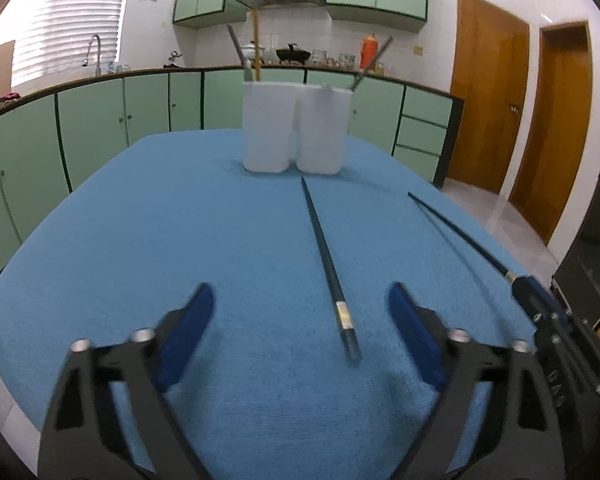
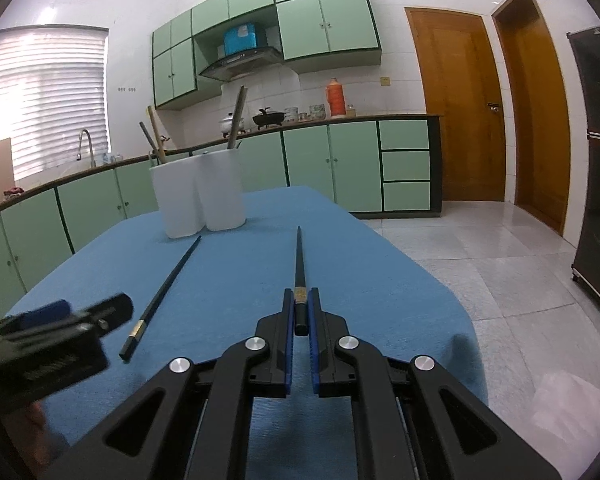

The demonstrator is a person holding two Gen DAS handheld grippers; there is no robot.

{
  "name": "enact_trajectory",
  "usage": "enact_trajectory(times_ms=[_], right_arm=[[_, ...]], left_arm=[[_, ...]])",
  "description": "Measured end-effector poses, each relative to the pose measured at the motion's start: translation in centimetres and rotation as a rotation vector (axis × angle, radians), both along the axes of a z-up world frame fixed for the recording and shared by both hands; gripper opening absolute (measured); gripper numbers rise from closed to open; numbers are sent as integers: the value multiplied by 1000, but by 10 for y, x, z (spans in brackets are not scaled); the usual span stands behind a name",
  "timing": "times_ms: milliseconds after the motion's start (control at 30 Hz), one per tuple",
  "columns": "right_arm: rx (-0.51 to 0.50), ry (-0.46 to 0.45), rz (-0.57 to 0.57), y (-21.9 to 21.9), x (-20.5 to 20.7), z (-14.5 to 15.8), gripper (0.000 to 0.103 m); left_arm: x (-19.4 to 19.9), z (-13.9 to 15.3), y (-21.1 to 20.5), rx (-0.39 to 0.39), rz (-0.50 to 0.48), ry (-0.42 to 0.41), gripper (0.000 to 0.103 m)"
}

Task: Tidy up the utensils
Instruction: 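Close the left tool on the other black chopstick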

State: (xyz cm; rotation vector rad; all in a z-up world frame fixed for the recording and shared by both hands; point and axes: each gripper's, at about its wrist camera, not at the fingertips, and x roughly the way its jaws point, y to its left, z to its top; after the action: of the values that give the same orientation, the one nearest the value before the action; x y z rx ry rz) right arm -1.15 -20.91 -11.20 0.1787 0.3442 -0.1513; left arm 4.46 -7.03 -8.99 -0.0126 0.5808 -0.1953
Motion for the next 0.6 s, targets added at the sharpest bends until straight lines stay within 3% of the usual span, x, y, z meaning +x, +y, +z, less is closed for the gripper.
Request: enact_trajectory(times_ms=[167,433,600], right_arm=[[9,-5,-1,-5,-1,-2,7],[24,-5,0,-9,-2,-5,7],[31,-8,-4,-12,-4,-6,7]], left_arm=[[4,-11,-7,25,17,23,66],[-5,-19,-22,64,46,-15,52],[-8,-19,-22,59,55,-28,28]])
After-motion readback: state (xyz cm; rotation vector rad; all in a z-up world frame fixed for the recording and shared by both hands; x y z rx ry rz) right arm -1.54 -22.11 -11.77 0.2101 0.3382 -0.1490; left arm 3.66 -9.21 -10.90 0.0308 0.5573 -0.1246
